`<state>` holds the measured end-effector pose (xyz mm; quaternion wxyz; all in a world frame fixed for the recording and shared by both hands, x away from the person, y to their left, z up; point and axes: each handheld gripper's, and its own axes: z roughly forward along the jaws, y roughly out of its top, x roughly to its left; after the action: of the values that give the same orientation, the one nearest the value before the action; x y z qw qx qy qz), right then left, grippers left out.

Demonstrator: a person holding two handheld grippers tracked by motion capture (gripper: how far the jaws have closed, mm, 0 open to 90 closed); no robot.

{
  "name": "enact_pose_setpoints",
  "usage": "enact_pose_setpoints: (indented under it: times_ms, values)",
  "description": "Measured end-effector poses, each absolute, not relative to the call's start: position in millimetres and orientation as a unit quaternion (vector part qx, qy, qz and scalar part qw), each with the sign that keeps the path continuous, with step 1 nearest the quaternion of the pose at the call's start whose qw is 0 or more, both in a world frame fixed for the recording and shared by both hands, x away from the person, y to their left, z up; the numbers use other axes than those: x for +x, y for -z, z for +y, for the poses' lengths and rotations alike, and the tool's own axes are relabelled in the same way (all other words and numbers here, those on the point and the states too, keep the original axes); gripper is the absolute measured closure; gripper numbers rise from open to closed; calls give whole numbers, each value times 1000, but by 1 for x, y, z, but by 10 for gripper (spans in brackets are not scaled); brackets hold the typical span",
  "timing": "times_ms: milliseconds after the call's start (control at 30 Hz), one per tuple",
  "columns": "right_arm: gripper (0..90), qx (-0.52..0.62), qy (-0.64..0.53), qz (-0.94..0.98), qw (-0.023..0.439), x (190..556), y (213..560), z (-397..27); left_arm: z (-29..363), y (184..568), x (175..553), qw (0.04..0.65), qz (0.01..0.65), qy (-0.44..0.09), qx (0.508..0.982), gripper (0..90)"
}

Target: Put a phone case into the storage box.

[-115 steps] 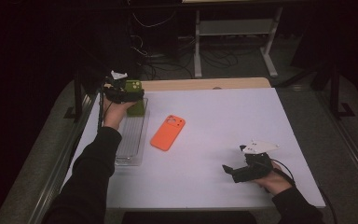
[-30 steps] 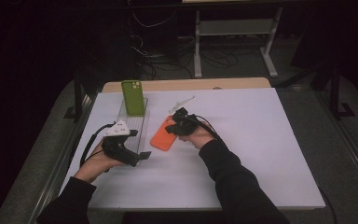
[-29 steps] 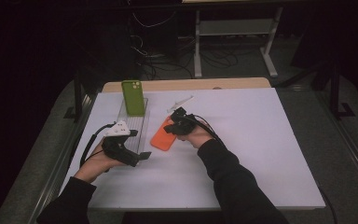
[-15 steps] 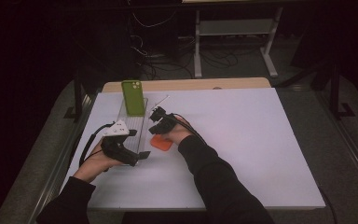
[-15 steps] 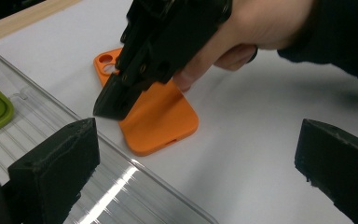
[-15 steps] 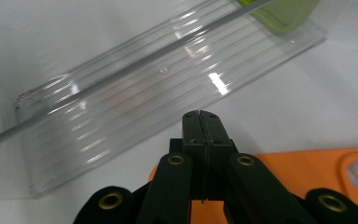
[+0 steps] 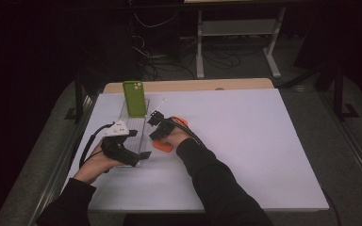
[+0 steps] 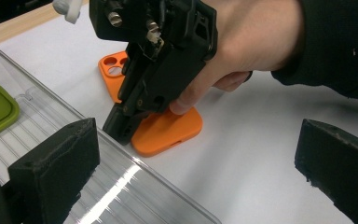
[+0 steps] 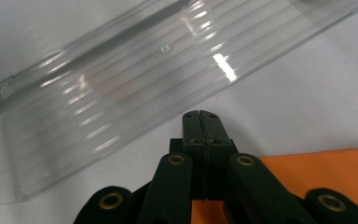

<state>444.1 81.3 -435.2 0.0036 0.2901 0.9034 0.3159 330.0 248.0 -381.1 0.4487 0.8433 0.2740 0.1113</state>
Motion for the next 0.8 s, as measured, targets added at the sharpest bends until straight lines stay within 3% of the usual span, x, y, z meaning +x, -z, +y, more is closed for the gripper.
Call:
enact_pose_setpoints:
  times_ms: [800]
  values:
    - [885,279,-277,919,24,410,430,18,243,383,327,441,271,-108,849,0]
